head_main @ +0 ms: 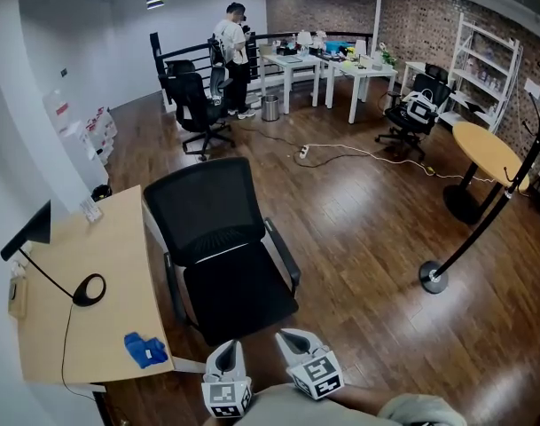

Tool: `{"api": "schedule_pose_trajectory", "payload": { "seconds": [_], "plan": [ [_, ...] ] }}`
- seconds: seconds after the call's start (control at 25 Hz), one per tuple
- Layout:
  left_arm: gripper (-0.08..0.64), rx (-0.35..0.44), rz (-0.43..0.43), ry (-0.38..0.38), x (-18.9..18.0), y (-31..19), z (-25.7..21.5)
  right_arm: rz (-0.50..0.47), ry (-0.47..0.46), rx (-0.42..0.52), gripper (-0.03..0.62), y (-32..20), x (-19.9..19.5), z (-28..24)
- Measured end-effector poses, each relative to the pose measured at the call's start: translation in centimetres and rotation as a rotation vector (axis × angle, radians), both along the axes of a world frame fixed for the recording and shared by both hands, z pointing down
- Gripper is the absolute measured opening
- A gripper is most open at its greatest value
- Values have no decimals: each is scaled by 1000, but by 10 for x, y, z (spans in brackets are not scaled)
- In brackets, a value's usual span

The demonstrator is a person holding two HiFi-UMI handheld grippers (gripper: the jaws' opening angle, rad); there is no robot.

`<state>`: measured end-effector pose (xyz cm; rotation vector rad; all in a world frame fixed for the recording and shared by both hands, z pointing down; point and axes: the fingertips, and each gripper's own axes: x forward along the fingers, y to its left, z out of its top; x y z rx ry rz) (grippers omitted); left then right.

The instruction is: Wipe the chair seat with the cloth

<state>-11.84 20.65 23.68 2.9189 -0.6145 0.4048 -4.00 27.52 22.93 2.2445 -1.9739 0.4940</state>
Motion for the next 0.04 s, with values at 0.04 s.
{"api": "schedule_pose_trajectory", "payload": {
  "seconds": [0.04],
  "plan": [
    [5, 0, -1, 1, 1, 2, -1, -1, 1, 0, 2, 1, 1, -1]
  ]
}}
